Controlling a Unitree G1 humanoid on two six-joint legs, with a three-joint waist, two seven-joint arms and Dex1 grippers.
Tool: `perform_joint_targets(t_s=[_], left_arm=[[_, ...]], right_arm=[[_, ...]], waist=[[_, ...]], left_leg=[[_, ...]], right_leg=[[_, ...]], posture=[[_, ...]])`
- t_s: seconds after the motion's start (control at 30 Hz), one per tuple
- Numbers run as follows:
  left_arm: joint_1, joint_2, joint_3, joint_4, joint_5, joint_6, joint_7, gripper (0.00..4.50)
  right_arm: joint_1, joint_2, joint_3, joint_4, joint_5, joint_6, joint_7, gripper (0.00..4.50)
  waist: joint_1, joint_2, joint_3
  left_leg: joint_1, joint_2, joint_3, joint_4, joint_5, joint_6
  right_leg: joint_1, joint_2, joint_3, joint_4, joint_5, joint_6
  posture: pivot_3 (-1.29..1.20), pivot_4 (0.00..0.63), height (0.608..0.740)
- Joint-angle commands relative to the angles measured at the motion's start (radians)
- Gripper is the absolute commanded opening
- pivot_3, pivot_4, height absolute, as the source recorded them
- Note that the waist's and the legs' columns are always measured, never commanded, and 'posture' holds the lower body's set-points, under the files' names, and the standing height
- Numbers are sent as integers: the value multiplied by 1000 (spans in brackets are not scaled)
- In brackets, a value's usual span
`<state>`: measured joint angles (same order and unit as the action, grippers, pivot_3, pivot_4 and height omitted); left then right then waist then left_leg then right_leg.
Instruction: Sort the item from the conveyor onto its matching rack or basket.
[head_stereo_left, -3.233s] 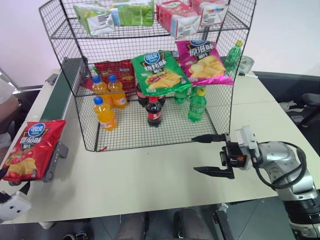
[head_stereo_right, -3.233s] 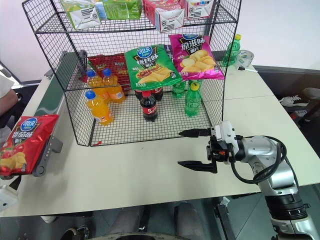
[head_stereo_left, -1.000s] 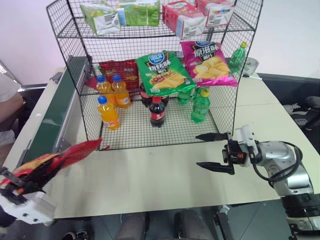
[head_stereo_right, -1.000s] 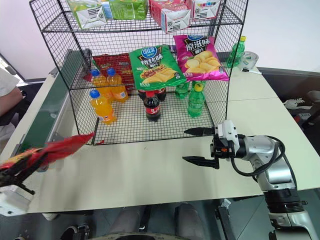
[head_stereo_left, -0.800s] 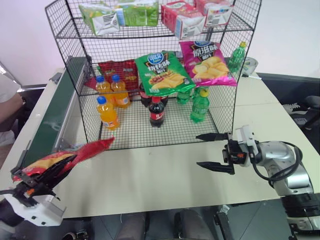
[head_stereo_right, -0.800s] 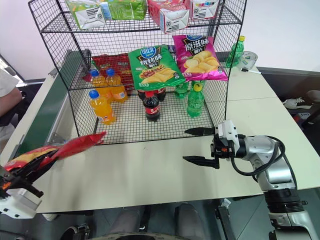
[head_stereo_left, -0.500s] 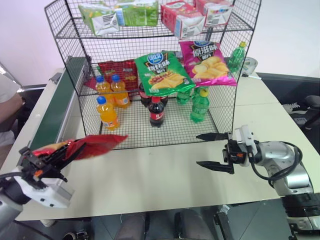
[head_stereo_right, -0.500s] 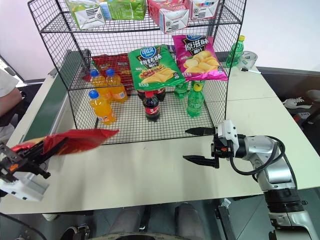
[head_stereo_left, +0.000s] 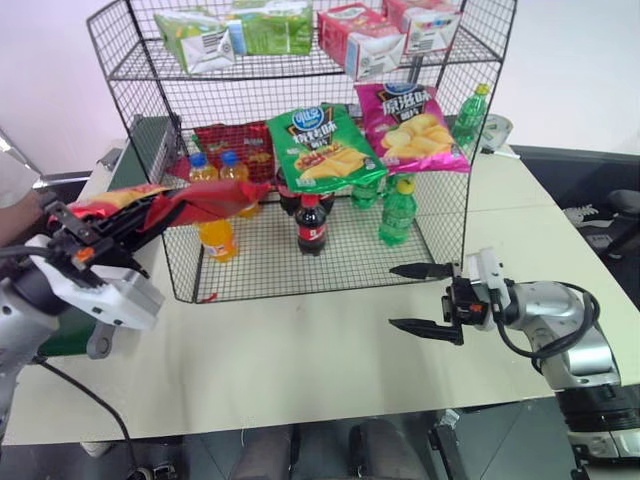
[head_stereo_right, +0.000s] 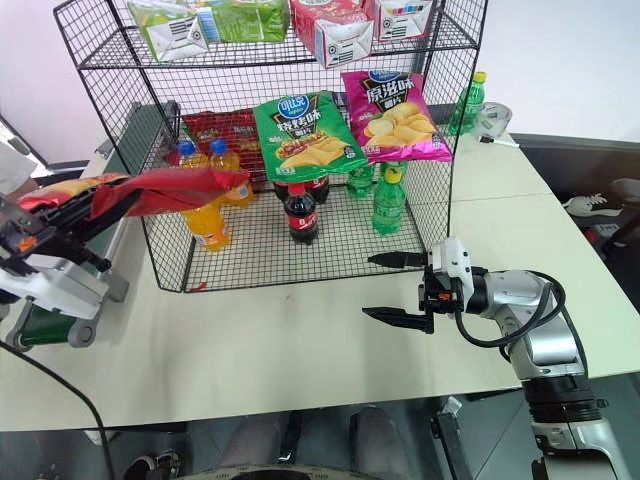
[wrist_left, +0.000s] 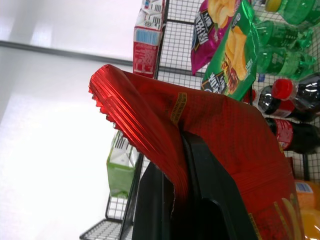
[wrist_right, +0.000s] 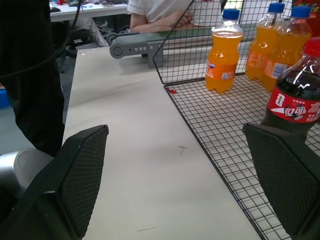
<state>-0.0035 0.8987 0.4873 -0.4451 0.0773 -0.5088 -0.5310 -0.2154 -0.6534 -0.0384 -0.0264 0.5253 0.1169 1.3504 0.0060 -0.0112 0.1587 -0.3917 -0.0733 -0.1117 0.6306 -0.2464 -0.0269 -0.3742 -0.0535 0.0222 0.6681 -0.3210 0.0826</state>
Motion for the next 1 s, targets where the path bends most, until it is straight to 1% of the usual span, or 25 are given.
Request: perform_joint_targets(t_s=[0.03, 0.2, 0.37, 0.4, 0.5, 0.57, 0.77, 0.87, 1.0], left_arm=[[-85, 31, -9, 17, -2, 15, 8, 43], [-248, 49, -86, 65, 20, 30, 15, 43], [-338, 63, -106, 138, 57, 17, 21, 43], [-358, 68, -108, 151, 64, 19, 25, 43], [-426, 93, -122, 209, 109, -9, 42, 43], [-455, 97, -135, 248, 136, -24, 57, 43], [-531, 110, -188, 353, 217, -94, 112, 43], [-557, 130, -221, 459, 282, -172, 155, 43], [-621, 142, -287, 608, 396, -264, 254, 43]], right_arm=[[-15, 7, -12, -11, 10, -11, -5, 4500], [-18, 17, -5, -12, 6, -14, -12, 4500], [-33, 20, -19, -27, 40, 23, -18, 4500], [-32, 20, -24, -33, 53, 35, -20, 4500], [-51, 44, -68, -82, 181, 163, -79, 4500], [-59, 58, -78, -103, 205, 184, -103, 4500], [-96, 94, -106, -146, 267, 236, -182, 4500], [-127, 109, -123, -165, 306, 276, -240, 4500], [-120, 113, -110, -173, 283, 275, -253, 4500]], waist=[[1, 0, 0], [5, 0, 0], [-3, 0, 0], [-3, 0, 0], [-2, 0, 1], [-2, 0, 1], [-1, 0, 1], [-3, 1, 1], [-1, 1, 1]], left_leg=[[0, 0, 0, 0, 0, 0], [0, 0, 0, 0, 0, 0], [0, 0, 0, 0, 0, 0], [0, 0, 0, 0, 0, 0], [0, 0, 0, 0, 0, 0], [0, 0, 0, 0, 0, 0], [0, 0, 0, 0, 0, 0], [0, 0, 0, 0, 0, 0], [0, 0, 0, -1, 0, 0]], right_leg=[[0, 0, 0, 0, 0, 0], [0, 0, 0, 0, 0, 0], [0, 0, 0, 0, 0, 0], [0, 1, 0, 0, 0, 0], [0, 1, 0, 0, 0, 0], [0, 1, 0, 0, 0, 0], [0, 1, 0, 1, 0, 1], [-1, 1, 1, 1, 0, 1], [-1, 2, 0, 1, 0, 1]], posture=[[0, 150, 740], [0, 150, 740], [0, 150, 740], [0, 150, 740], [0, 150, 740], [0, 150, 740], [0, 150, 740], [0, 150, 740], [0, 150, 740]])
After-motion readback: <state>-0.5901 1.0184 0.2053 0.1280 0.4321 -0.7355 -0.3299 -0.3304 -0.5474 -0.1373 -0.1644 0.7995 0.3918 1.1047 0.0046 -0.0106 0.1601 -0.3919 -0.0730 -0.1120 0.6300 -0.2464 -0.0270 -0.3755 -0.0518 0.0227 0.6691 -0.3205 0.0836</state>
